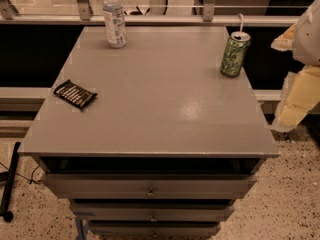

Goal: Move green can near blue plastic bottle

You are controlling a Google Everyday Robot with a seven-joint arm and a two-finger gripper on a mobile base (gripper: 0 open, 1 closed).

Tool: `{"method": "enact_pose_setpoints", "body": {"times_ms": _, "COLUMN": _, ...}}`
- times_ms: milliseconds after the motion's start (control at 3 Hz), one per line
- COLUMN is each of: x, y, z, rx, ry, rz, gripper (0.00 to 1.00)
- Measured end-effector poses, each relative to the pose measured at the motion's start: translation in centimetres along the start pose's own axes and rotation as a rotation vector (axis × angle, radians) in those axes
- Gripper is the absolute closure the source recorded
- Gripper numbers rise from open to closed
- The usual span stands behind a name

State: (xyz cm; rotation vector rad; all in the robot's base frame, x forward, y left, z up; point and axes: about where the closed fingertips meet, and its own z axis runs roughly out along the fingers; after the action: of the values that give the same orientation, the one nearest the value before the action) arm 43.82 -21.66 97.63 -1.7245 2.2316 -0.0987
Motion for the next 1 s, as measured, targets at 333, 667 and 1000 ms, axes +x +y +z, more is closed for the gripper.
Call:
{"method": "enact_pose_setpoints", "body": {"times_ms": 333, "x": 0.0, "y": 0.0, "z": 0.0, "rx": 0.000, "ry": 0.000, "rz": 0.000, "gripper": 0.00}}
{"method": "enact_pose_setpoints", "body": {"times_ms": 667, "x": 0.6, "y": -1.9, "z": 0.9, "rx": 0.027, "ry": -0.068, "rz": 0.005, "gripper": 0.00}}
{"method": "enact_pose_setpoints", "body": {"times_ms": 1000, "x": 1.6, "y": -6.3, "z": 3.1, "rx": 0.090, "ry": -0.166, "rz": 0.010, "gripper": 0.00}}
